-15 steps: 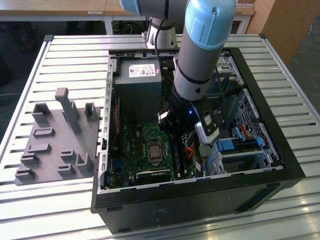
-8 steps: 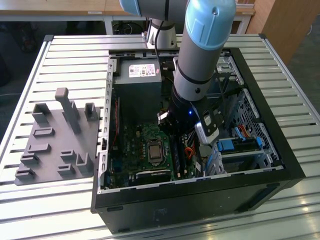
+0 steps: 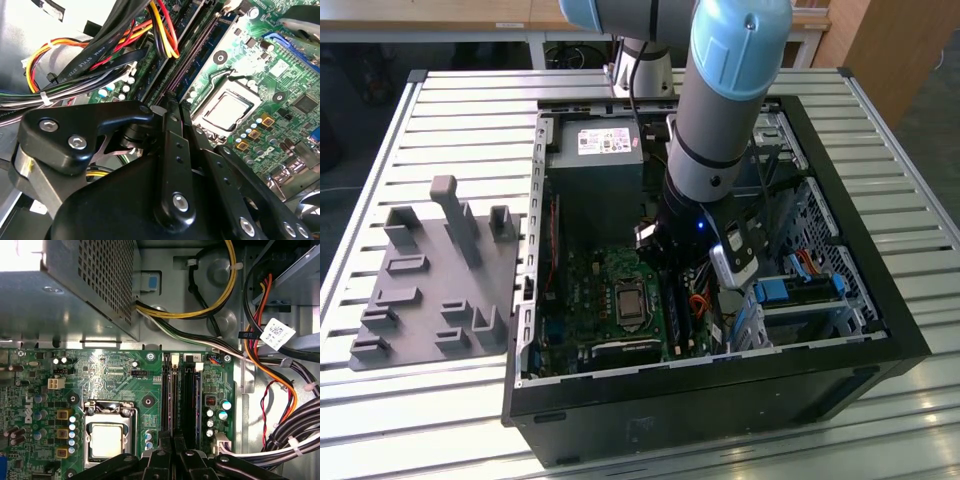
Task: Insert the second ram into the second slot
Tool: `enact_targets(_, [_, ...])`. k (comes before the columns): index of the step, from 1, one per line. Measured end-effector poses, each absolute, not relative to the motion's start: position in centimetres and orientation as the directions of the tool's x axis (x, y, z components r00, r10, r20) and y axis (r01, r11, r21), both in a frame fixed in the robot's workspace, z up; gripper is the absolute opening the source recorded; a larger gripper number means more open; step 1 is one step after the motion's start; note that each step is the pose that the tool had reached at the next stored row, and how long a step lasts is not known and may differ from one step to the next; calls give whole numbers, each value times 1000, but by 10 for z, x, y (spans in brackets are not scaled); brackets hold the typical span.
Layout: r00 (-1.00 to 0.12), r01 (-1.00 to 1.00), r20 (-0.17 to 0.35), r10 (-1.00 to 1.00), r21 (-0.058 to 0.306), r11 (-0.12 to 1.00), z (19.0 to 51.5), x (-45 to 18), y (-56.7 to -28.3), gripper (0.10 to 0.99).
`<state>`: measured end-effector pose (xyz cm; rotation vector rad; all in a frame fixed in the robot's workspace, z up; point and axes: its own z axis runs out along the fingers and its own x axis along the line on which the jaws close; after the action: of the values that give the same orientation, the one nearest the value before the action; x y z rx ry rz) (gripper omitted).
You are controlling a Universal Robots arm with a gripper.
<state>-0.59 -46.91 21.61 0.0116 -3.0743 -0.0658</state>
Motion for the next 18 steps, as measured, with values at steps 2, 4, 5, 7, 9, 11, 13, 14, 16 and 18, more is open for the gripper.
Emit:
enact_targets(2, [-998, -6, 66, -9, 43, 999, 216, -6, -469, 137])
enact_targets(4, [-998, -6, 66, -9, 43, 999, 216, -6, -469, 137])
enact_targets(5, [-998, -6, 66, -9, 43, 999, 216, -6, -469, 137])
enact_targets(7, [-998, -6, 66, -9, 44, 999, 216, -6, -469, 137])
enact_targets(9, [-998, -6, 66, -9, 46, 999, 216, -6, -469, 137])
enact_targets(11, [-998, -6, 67, -9, 48, 999, 217, -6, -469, 137])
enact_targets(13, [-998, -6, 67, -9, 49, 999, 217, -6, -469, 137])
enact_targets(14, [-998, -6, 67, -9, 49, 999, 218, -6, -469, 137])
enact_targets(16, [-998, -5, 67, -9, 49, 999, 218, -5, -469, 137])
enact_targets(18, [-998, -2, 68, -5, 49, 999, 218, -4, -469, 137])
